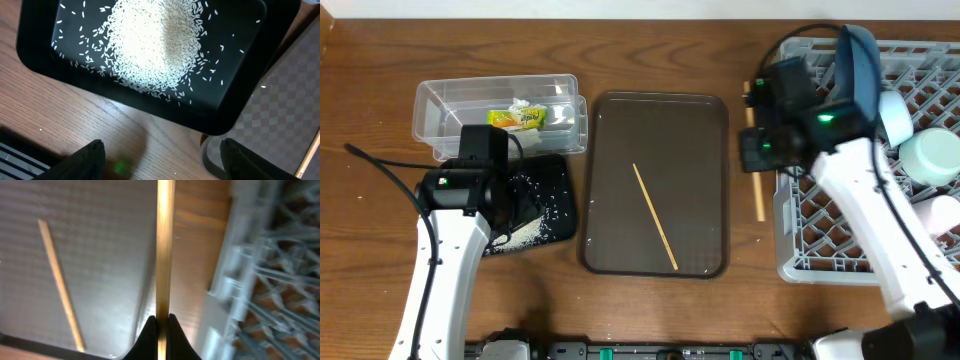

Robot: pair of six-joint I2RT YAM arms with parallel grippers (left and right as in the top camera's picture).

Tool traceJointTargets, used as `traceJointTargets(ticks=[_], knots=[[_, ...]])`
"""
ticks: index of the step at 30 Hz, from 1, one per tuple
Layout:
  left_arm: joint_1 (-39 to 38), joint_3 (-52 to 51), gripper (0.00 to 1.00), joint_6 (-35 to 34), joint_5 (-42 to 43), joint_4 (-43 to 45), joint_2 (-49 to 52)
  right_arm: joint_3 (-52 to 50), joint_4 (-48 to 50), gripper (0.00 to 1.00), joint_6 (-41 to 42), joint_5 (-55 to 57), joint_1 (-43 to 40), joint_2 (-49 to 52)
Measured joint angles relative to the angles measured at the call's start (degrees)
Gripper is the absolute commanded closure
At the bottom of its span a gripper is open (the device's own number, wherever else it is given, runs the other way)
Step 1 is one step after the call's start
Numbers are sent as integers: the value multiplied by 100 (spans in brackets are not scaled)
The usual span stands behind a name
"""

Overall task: Sort waste into correct bins and load items into the dishwasher rack
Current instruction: 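Carry one chopstick to the rack and release it with the right gripper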

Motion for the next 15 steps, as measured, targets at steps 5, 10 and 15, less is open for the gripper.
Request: traceJointTargets(ticks=[5,10,15], knots=[[0,0,24,0,0,0,0,-63,-306,99,-293,420,-579,144],[0,0,24,0,0,2,0,-348,-289,99,-330,656,-938,184],[0,0,24,0,0,2,0,-708,-120,99,-330,745,-997,184]])
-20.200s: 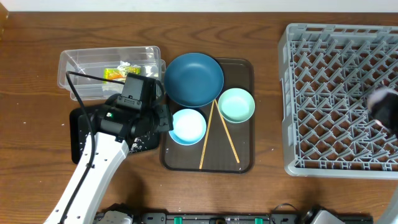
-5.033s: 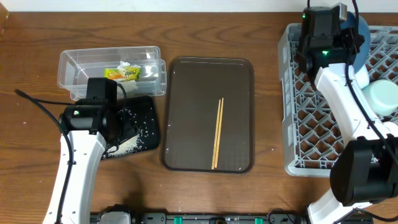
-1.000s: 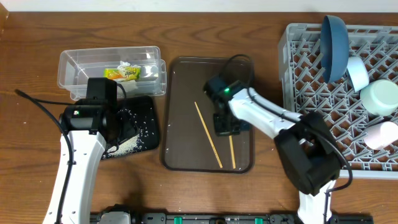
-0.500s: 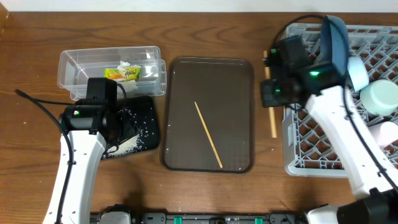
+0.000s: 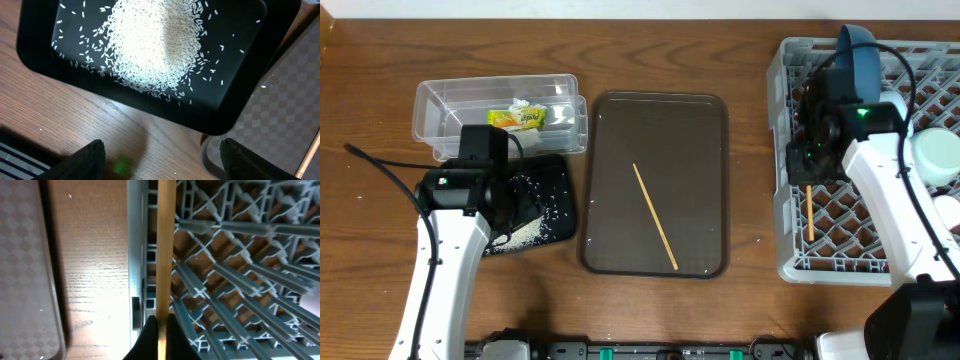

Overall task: Sort waste into correct bins and load items into the dishwasher rack
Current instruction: 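Carry one chopstick to the rack and release it with the right gripper, then reach the right gripper back to the remaining chopstick and grasp it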

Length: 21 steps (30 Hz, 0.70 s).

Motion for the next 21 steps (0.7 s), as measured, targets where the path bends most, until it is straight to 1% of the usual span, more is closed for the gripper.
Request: traceJointTargets(ticks=[2,3,5,6,7,8,15,18,21], knots=[[0,0,24,0,0,0,0,-177,109,98,0,-2,0,0],[0,0,24,0,0,0,0,-258,168,95,2,0,0,0],[0,0,24,0,0,0,0,-402,286,79,24,4,0,2],[0,0,24,0,0,0,0,-476,315,69,-2,7,0,2],[0,0,24,0,0,0,0,-507,326,63,24,15,0,2],[0,0,24,0,0,0,0,-531,337,59,13,15,0,2],[0,0,24,0,0,-2,0,-468,378,59,-35,17,0,2],[2,0,24,0,0,-2,0,-131,321,61,-35,4,9,0],[0,0,24,0,0,-2,0,291,461,62,-37,-197,61,-35]])
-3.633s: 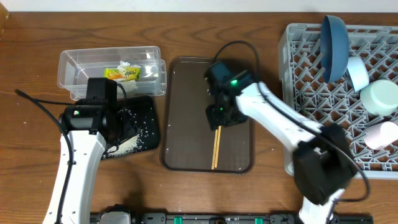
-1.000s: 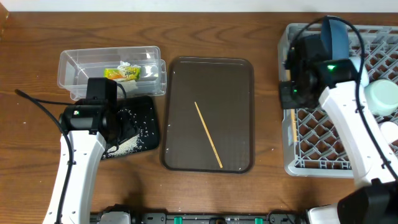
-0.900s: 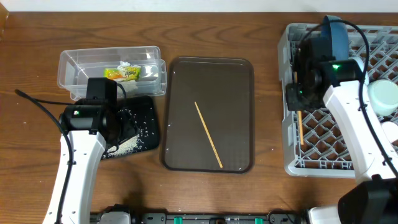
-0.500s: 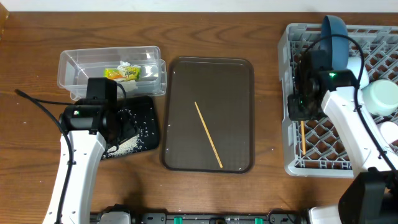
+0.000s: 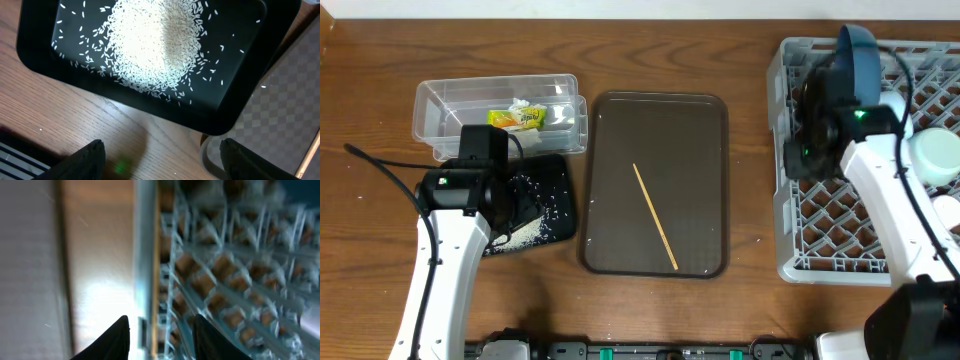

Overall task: Sort waste into correct bins and load items into the dishwasher rack
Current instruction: 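Reach the right gripper back to the remaining chopstick and grasp it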

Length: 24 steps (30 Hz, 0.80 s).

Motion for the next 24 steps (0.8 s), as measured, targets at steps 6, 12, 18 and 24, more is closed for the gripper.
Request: traceJointTargets(ticks=[6,12,18,24], knots=[[0,0,24,0,-2,4,0,313,608,60,2,-977,529,-179],[0,0,24,0,0,2,0,260,949,55,0,-1462,1556,9],[0,0,24,0,-2,2,0,166,1121,52,0,-1609,2420,745],[0,0,24,0,0,2,0,140,1187,52,4,-1635,3080,1690]])
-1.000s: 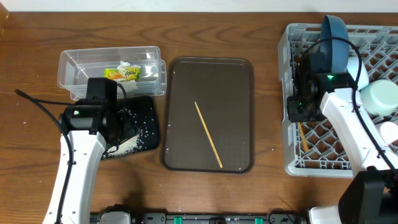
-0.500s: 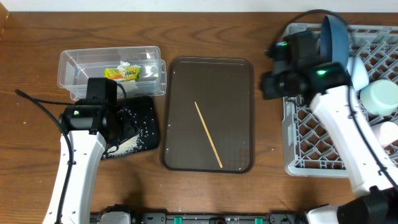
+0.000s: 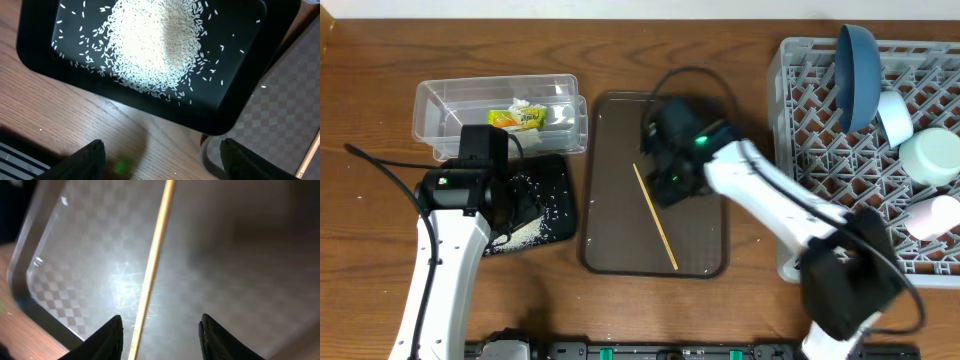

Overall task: Sort waste into correct bins and load items into the dishwasher rack
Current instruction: 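Reach the right gripper back to the remaining chopstick and grasp it, then place the second chopstick into the rack with the right gripper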

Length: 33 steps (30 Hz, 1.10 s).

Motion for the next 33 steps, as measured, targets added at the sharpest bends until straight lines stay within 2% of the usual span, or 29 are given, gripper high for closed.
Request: traceJointTargets(ticks=[5,7,15,21,27,33], knots=[[0,0,24,0,0,0,0,-4,2,53,107,63,437,610],[0,0,24,0,0,0,0,-9,-7,58,190,179,584,804],[0,0,24,0,0,-2,0,4,-203,99,844,1073,763,920],[0,0,24,0,0,0,0,4,-459,99,977,1244,560,918],[0,0,24,0,0,-2,0,9,-820,99,960,1360,-11,809],[0,0,24,0,0,-2,0,85,-804,99,817,1421,-573,-308]])
